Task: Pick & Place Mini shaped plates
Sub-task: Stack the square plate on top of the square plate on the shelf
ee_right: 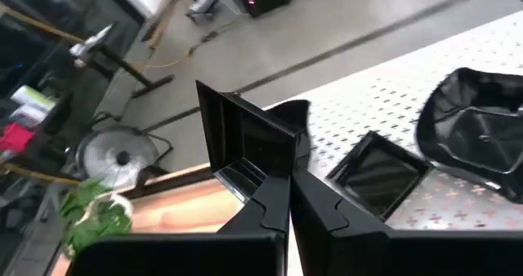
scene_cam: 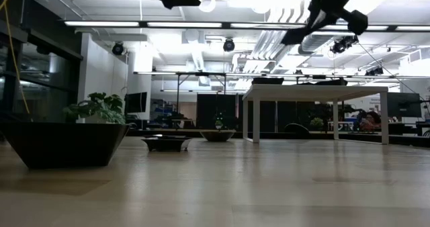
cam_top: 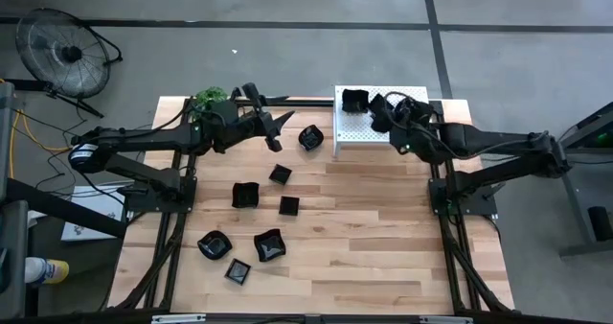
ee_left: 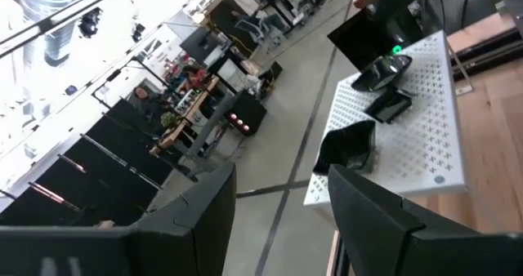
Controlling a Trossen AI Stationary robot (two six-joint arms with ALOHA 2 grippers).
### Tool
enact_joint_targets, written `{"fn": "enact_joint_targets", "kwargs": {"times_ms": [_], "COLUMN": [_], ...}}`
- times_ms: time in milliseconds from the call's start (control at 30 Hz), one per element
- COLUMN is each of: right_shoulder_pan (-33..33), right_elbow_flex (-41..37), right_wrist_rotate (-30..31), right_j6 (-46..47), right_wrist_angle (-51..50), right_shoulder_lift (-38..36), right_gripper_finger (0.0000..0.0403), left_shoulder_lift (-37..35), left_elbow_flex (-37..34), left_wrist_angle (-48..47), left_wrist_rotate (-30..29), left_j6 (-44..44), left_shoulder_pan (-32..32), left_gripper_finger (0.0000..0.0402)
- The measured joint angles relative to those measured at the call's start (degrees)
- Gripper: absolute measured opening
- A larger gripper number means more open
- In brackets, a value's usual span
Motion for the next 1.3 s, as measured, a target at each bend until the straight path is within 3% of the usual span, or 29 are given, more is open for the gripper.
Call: {"fn": "enact_joint_targets", "kwargs": {"times_ms": [300, 600, 833, 1300], "right_shoulder_pan": [-6.2, -7.3, -8.0, -11.3], "right_elbow_flex": [-1.5, -9.6, -15.2, -16.3], "right_wrist_rotate": [-11.9, -15.3, -13.0, -13.4], "right_j6": [11.9, 17.7, 18.3, 18.7], "right_wrist_angle": [-7.3, 5.2, 18.5, 11.5], "right_shoulder_lift": [0.3, 0.0, -0.1, -5.2], "right_gripper_finger": [0.0000, 0.0000, 0.0000, 0.0000], "left_shoulder_lift": [0.0, 0.0, -1.2, -2.0], "left_elbow_flex": [0.0, 0.0, 0.0, 0.0], "left_wrist_angle": [-2.2, -3.7, -5.1, -6.2], "left_wrist_rotate": [0.1, 0.2, 0.2, 1.5], "left_j6": [0.0, 0.0, -0.4, -2.2], "left_shoulder_pan": [0.0, 0.0, 0.0, 0.0], "left_gripper_finger": [0.0191, 0.0191, 0.0191, 0.0191]}}
